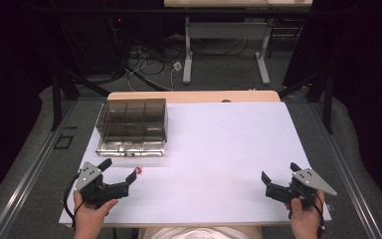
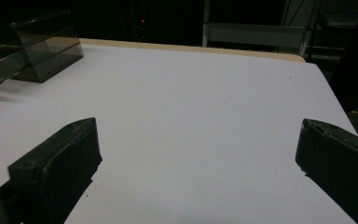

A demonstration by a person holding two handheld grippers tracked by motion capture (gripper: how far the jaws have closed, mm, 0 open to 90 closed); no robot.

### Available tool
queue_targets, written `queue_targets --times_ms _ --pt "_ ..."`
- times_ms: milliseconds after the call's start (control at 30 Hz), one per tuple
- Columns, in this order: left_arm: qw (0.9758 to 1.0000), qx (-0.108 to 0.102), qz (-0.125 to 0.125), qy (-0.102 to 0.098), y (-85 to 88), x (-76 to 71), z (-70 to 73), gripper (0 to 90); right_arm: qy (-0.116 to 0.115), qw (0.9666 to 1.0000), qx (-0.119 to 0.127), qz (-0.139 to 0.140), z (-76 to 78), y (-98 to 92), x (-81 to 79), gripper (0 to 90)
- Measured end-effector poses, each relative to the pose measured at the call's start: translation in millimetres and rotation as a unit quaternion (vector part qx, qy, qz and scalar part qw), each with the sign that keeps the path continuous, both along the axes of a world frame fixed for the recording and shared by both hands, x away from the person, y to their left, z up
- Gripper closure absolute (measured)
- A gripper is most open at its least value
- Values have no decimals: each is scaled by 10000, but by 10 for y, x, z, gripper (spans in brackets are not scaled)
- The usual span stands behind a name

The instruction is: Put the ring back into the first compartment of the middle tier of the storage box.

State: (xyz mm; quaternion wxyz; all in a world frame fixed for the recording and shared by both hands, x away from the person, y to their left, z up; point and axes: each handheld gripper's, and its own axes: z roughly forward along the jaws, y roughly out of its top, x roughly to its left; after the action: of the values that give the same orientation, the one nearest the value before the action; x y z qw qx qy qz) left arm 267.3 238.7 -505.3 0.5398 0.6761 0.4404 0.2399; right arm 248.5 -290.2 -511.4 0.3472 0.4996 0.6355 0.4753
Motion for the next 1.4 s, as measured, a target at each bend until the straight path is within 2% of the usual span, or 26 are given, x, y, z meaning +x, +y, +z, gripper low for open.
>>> queue_targets --times_ms 167,200,233,300,333,400,567,600,667,700,733,800,900,1167,1400 --pt "9999 139 61 78 -18 13 -33 10 92 10000 12 29 -40 5 17 0" --pt "9995 278 114 25 -26 19 -34 11 77 10000 -30 -6 -57 21 17 0" --pt "9995 278 114 25 -26 19 -34 10 39 10000 -51 -16 -64 36 20 0" --pt "9995 268 164 61 -46 29 -35 10 117 9998 -180 54 -52 44 1 0" --pt "9994 284 179 90 -51 30 -35 10 32 9998 -190 29 -58 59 7 0" --pt "9993 287 212 144 -58 25 -36 10 15 9997 -245 74 -64 70 11 0" --pt "9986 402 287 175 -77 7 -13 10 135 9994 -307 12 -88 95 36 0" --pt "9985 386 325 200 -91 -1 0 11 7 9996 -268 -53 -105 111 55 0" --pt "9984 364 328 272 -94 -1 6 11 6 9996 -273 -59 -107 114 57 0" --pt "9984 316 299 357 -97 4 11 11 148 9994 -323 22 -94 103 42 0" --pt "9982 256 307 451 -104 19 21 11 151 9993 -348 36 -99 103 45 0" --pt "9980 246 331 489 -109 28 25 11 176 9992 -350 65 -100 101 47 0" --pt "9975 139 247 648 -126 64 34 11 220 9992 -311 100 -113 101 67 0" --pt "9942 499 280 907 -202 121 100 11 269 9991 -297 105 -133 106 84 0" --pt "9913 609 362 1112 -245 221 140 11 257 9992 -289 85 -144 99 93 0"
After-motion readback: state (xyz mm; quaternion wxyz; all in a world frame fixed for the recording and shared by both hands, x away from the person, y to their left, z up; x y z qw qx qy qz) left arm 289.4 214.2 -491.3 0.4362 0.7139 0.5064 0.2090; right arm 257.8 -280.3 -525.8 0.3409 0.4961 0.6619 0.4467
